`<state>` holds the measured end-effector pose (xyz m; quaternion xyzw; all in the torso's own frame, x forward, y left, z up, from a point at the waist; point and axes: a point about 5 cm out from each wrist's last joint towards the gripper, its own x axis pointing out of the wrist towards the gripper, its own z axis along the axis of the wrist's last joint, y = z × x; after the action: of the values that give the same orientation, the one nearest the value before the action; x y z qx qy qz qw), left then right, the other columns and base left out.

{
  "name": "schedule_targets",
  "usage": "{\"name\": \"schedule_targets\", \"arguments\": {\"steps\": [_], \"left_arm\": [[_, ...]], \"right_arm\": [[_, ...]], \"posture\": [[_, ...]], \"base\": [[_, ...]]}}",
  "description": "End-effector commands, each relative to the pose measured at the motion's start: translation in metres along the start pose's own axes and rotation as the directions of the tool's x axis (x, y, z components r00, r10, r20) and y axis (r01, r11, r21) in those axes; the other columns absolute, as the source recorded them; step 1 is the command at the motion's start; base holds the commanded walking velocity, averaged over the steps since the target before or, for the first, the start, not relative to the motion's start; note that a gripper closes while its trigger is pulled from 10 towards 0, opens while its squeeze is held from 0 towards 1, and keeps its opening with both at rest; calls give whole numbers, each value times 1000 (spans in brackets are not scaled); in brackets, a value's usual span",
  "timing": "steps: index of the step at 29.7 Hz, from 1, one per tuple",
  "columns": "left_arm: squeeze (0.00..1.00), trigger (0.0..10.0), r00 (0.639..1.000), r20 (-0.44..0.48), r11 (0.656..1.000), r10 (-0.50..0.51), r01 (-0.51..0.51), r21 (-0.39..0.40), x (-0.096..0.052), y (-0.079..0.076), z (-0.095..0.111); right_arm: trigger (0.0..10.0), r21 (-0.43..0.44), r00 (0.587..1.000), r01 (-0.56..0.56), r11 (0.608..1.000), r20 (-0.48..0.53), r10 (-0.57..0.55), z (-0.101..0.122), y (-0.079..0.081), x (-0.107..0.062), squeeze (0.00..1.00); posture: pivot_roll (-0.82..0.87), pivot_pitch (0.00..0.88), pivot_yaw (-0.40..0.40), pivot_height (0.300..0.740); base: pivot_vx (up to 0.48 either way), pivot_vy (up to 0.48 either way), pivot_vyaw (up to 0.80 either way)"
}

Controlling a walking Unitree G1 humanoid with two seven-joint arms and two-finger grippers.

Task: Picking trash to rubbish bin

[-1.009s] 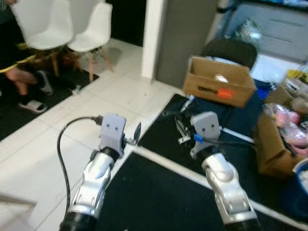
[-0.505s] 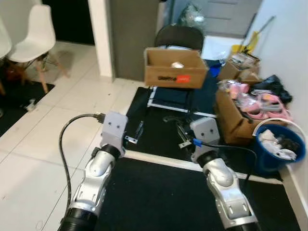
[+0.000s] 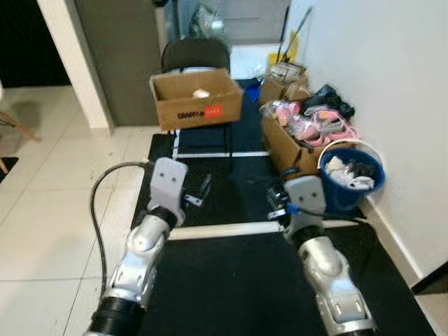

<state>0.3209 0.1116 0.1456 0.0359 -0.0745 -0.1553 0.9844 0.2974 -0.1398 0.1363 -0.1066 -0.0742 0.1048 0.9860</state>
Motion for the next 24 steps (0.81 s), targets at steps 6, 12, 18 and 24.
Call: {"name": "schedule_targets", "arguments": {"steps": [6, 12, 18, 24], "left_arm": [[0, 10000, 997, -51, 998, 54, -55, -28, -6, 3, -14], [0, 10000, 994, -69, 995, 83, -87, -57, -11, 7, -21], [0, 10000, 993, -75, 994, 88, -92, -55, -12, 8, -22], [0, 10000, 994, -72, 994, 88, -92, -58, -11, 7, -23]], "right_arm": [[10000, -25, 992, -98, 995, -80, 96, -17, 12, -5, 0], [10000, -38, 979, -168, 985, -125, 162, -25, 20, -5, 0], [10000, -33, 976, -175, 984, -139, 169, -29, 22, -2, 0], [10000, -36, 976, -177, 984, -139, 170, -29, 22, -1, 0]], "posture": [[-77, 73, 22, 740], [-75, 61, 7, 740], [-73, 46, 4, 740], [-74, 35, 7, 740]], "base": [[0, 0, 0], [417, 0, 0], [480, 0, 0], [480, 0, 0]]}}
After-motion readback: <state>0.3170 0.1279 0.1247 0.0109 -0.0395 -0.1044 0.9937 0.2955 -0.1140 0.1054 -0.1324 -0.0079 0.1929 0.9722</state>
